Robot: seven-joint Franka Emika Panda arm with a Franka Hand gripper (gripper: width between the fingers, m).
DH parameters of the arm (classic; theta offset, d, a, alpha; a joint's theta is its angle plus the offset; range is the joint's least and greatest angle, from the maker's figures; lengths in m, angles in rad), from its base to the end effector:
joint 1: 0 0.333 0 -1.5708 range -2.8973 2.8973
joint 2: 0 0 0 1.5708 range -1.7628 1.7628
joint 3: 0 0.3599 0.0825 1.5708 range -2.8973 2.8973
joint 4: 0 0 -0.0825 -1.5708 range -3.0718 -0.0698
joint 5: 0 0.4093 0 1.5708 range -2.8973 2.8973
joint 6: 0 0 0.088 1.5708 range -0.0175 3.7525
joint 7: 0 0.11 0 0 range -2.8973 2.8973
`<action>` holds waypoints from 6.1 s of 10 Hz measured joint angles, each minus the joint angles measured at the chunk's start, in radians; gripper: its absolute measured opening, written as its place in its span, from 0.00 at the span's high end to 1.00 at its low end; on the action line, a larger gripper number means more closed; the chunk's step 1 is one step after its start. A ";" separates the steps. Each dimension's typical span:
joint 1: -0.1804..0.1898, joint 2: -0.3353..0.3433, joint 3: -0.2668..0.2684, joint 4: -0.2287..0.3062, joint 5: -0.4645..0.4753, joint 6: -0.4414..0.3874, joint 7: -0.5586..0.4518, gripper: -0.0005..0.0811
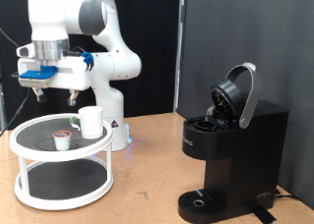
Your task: Make a cup of coffee with the keurig machine
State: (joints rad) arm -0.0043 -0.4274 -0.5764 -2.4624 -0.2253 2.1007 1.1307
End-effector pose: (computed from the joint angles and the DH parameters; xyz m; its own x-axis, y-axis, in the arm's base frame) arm 0.3518 -0.2552 0.4498 0.0143 -0.9997 -0.0215 -0.9995 -0.0136 -0.0297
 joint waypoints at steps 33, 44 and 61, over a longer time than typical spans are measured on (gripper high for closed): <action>-0.035 0.138 0.001 -0.183 0.010 0.305 -0.024 0.00; -0.035 0.118 -0.001 -0.155 0.066 0.260 -0.052 0.02; -0.038 0.114 -0.001 -0.132 0.036 0.225 -0.049 0.61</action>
State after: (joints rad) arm -0.0426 -0.3132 -0.5775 -2.5942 -0.1898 2.3252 1.0817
